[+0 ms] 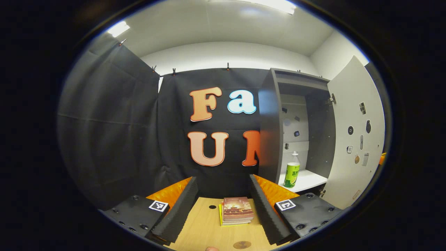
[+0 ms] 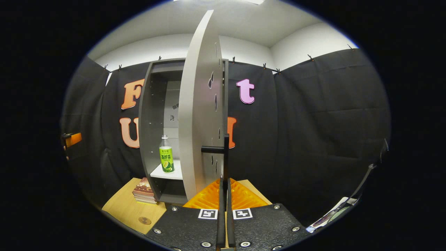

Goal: Open the cabinet door with the right hand, grasp the bottle in the cabinet with the left hand and place it on the coaster, then close the cabinet door with the right hand.

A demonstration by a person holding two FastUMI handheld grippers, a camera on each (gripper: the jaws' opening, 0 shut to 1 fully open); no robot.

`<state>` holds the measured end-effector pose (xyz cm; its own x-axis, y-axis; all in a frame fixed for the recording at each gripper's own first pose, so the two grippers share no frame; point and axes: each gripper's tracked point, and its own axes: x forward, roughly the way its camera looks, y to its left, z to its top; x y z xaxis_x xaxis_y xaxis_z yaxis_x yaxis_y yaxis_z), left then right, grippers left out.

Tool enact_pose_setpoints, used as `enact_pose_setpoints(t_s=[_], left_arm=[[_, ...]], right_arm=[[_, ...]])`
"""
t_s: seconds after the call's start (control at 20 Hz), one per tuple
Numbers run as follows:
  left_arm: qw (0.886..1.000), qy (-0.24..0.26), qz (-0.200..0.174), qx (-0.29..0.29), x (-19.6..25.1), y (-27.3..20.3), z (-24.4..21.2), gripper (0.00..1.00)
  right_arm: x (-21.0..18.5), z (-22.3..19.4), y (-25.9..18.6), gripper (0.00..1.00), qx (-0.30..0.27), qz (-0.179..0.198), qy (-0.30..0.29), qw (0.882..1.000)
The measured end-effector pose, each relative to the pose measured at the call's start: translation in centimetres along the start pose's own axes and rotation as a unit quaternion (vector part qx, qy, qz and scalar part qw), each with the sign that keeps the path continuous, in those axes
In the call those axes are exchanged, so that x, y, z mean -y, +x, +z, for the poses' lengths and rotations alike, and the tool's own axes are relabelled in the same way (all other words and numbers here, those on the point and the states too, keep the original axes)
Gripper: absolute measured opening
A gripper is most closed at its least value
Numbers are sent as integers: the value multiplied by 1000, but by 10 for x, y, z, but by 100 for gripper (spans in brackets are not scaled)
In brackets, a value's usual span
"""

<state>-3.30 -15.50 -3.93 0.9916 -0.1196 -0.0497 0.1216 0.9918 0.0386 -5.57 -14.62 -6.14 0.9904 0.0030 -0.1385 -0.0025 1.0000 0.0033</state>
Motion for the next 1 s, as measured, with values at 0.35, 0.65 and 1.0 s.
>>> enact_pose_setpoints(t_s=[0.35,0.65,1.0], left_arm=[[1000,-12,-8,-8,72,5,-8,94],[999,-11,-32,-12,131,23,-15,99],[997,-10,-76,-14,207,60,-22,94]], right_arm=[[51,3,5,1,3,12,3,1000],[77,1,2,1,4,26,32,999],[117,-5,-23,1,3,2,18,1000]])
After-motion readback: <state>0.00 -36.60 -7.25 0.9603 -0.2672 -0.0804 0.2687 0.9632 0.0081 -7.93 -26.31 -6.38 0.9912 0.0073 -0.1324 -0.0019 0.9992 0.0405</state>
